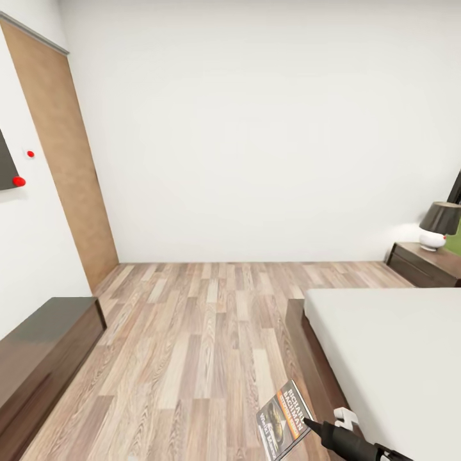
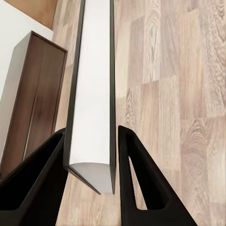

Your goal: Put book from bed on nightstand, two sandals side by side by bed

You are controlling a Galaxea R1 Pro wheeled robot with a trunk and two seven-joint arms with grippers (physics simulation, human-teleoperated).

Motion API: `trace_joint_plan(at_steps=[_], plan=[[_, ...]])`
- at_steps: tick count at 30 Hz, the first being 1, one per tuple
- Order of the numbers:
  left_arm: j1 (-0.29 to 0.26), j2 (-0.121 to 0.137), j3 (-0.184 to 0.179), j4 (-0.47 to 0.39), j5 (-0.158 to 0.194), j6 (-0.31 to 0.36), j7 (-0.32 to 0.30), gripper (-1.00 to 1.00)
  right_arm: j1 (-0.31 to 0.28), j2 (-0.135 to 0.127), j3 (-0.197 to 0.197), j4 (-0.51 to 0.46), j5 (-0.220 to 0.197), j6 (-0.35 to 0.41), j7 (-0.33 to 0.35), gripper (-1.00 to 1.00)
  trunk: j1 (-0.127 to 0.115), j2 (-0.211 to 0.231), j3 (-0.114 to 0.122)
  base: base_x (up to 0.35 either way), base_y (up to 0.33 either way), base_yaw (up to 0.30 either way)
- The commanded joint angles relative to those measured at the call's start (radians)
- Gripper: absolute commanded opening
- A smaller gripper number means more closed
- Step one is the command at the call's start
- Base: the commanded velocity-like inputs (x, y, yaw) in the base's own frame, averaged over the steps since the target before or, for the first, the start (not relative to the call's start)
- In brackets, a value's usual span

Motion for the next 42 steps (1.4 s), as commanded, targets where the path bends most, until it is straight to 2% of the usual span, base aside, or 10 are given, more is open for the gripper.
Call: trace_joint_plan(at_steps=[1,9,16,19,42], plan=[[-0.001,0.000,-0.008,0.001,0.008,-0.003,-0.003,1.00,-0.001,0.000,-0.005,0.003,-0.004,-0.003,0.003,-1.00,0.001,-0.001,-0.001,0.316,0.000,0.000],[0.000,0.006,-0.008,0.000,0.006,-0.001,-0.005,1.00,-0.001,0.000,-0.005,0.003,-0.004,-0.003,0.003,-1.00,0.001,-0.001,-0.001,0.316,0.000,0.000],[0.000,0.004,-0.010,0.001,-0.076,0.000,-0.013,1.00,-0.001,0.000,-0.005,0.003,-0.004,-0.002,0.003,-1.00,0.001,-0.001,-0.001,0.315,0.000,0.000],[0.000,0.003,-0.010,0.001,-0.090,0.001,-0.015,1.00,-0.002,0.000,-0.005,0.003,-0.004,-0.002,0.003,-1.00,0.001,-0.001,-0.001,0.300,0.000,0.000],[0.000,-0.004,-0.008,0.001,-0.089,-0.004,-0.006,1.00,-0.002,0.000,-0.005,0.003,-0.004,-0.002,0.002,-1.00,0.001,-0.001,-0.001,0.276,0.000,0.000]])
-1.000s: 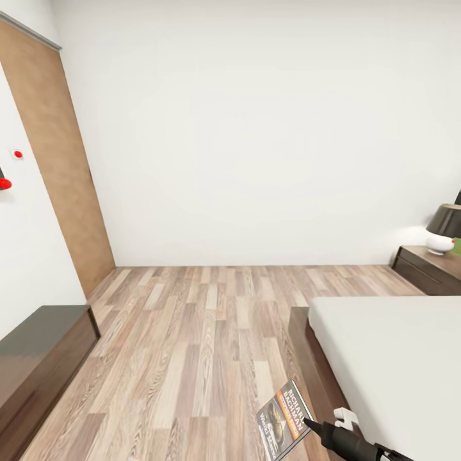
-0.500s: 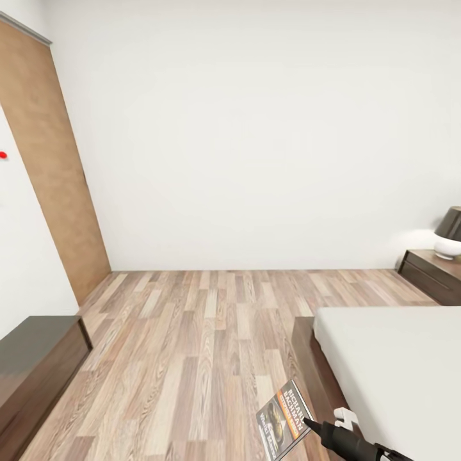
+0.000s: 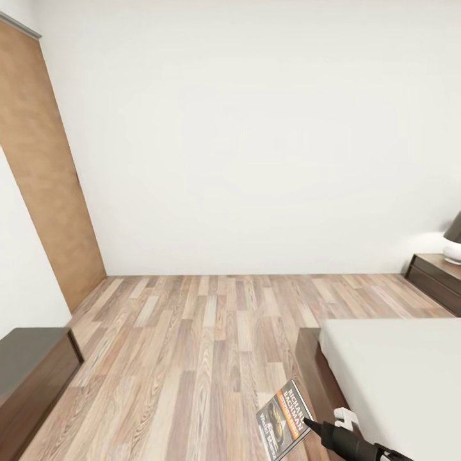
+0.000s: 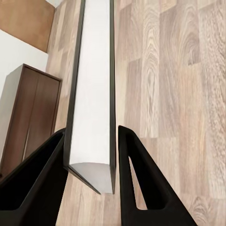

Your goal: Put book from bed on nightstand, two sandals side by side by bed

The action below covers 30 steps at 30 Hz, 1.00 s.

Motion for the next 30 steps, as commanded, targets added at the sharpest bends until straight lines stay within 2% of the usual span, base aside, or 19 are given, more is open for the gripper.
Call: trace_joint_plan(at_steps=[1,6,30], plan=[[-0.001,-0.004,-0.004,0.001,-0.001,-0.005,-0.001,1.00,-0.001,0.000,-0.004,0.003,-0.004,-0.003,0.003,-1.00,0.001,-0.001,-0.001,0.331,0.000,0.000],[0.000,-0.014,-0.004,0.001,-0.001,-0.005,-0.001,1.00,-0.001,0.000,-0.004,0.003,-0.004,-0.004,0.003,-1.00,0.001,-0.001,-0.001,0.332,0.000,0.000],[0.001,-0.017,-0.004,0.001,-0.001,-0.005,-0.001,1.00,-0.002,0.000,-0.004,0.003,-0.003,-0.004,0.004,-1.00,0.001,-0.001,-0.001,0.298,0.000,0.000]])
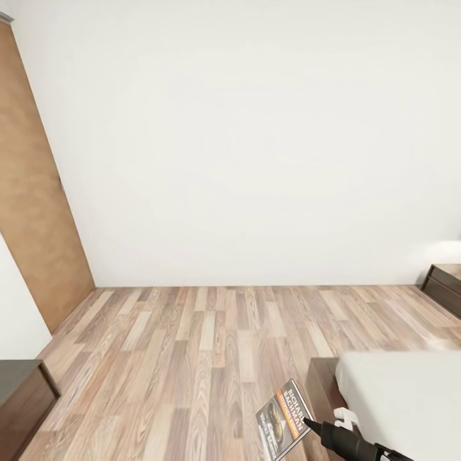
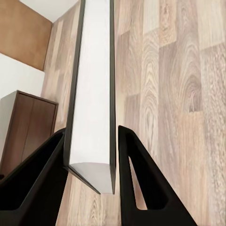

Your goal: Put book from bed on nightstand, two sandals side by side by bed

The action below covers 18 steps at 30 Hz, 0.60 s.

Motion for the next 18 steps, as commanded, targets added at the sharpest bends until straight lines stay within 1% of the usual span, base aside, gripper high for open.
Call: trace_joint_plan(at_steps=[1,18], plan=[[-0.001,0.000,-0.004,0.001,-0.001,-0.005,-0.001,1.00,-0.001,-0.001,-0.005,0.003,-0.004,-0.003,0.003,-1.00,0.001,-0.001,-0.001,0.277,0.000,0.000],[-0.001,0.000,-0.004,0.001,-0.001,-0.005,-0.001,1.00,-0.001,0.000,-0.005,0.003,-0.004,-0.003,0.003,-1.00,0.001,-0.001,-0.001,0.269,0.000,0.000]])
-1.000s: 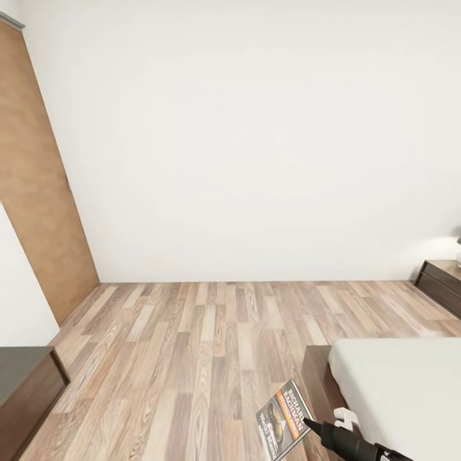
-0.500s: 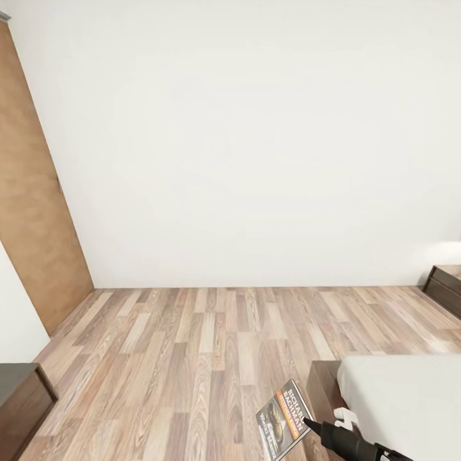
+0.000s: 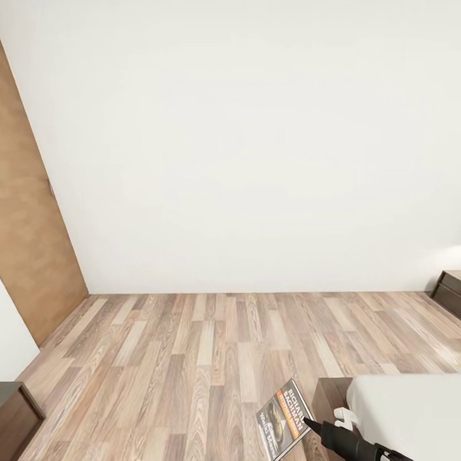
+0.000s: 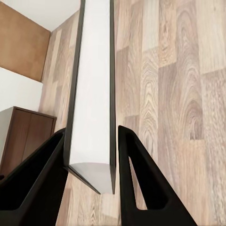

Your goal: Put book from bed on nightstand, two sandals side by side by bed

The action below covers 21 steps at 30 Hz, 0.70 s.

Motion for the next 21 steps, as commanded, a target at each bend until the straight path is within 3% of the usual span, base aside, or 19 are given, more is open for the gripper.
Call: trace_joint_plan(at_steps=[1,21], plan=[[-0.001,0.000,-0.005,0.001,-0.001,-0.005,-0.001,1.00,-0.001,-0.001,-0.002,0.003,-0.003,-0.003,0.003,-1.00,0.000,-0.001,-0.001,0.129,0.000,0.000],[-0.001,0.000,-0.005,0.001,-0.001,-0.005,-0.001,1.00,-0.002,-0.001,-0.002,0.003,-0.003,-0.003,0.003,-1.00,0.000,-0.001,-0.005,0.011,0.000,0.000]])
